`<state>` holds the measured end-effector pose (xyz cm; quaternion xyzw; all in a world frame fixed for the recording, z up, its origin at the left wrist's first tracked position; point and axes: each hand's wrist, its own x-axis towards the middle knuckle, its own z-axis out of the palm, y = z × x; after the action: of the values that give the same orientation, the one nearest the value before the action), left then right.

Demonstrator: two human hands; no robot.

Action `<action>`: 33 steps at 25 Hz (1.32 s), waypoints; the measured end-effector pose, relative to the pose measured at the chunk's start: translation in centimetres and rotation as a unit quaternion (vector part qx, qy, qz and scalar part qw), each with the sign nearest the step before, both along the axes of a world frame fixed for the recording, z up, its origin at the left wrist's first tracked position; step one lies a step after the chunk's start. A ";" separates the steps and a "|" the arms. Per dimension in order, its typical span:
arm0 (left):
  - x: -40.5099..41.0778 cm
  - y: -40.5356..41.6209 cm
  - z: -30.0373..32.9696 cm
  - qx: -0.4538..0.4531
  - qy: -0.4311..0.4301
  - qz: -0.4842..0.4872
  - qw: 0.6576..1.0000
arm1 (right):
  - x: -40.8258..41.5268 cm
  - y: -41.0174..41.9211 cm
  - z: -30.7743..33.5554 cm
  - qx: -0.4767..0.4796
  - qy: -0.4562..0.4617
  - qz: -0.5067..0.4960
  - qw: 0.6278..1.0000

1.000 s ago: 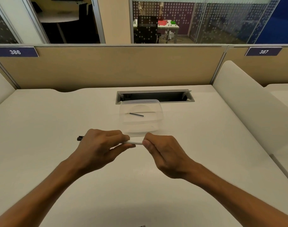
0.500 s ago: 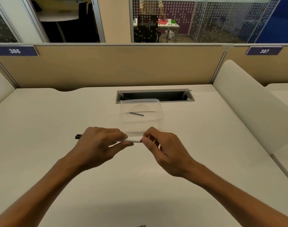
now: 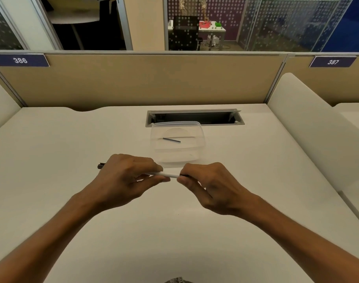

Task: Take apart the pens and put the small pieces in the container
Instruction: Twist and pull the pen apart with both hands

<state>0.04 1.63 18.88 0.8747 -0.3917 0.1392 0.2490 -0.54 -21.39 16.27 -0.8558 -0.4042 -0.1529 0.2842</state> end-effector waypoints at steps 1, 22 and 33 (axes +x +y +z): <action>-0.1 0.1 0.1 0.016 -0.023 0.001 1.000 | -0.1 0.1 -0.1 0.046 0.067 0.008 0.997; 0.0 -0.2 0.2 0.008 -0.061 -0.003 0.998 | -0.3 -0.3 0.8 0.057 0.060 0.000 0.997; 0.7 -0.2 -0.1 0.064 -0.110 0.018 0.992 | -0.8 0.4 0.8 0.114 0.218 -0.076 0.966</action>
<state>0.74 1.45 18.78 0.8752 -0.4089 0.2139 0.1456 -1.36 -20.97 17.09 -0.8586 -0.2459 -0.0288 0.4489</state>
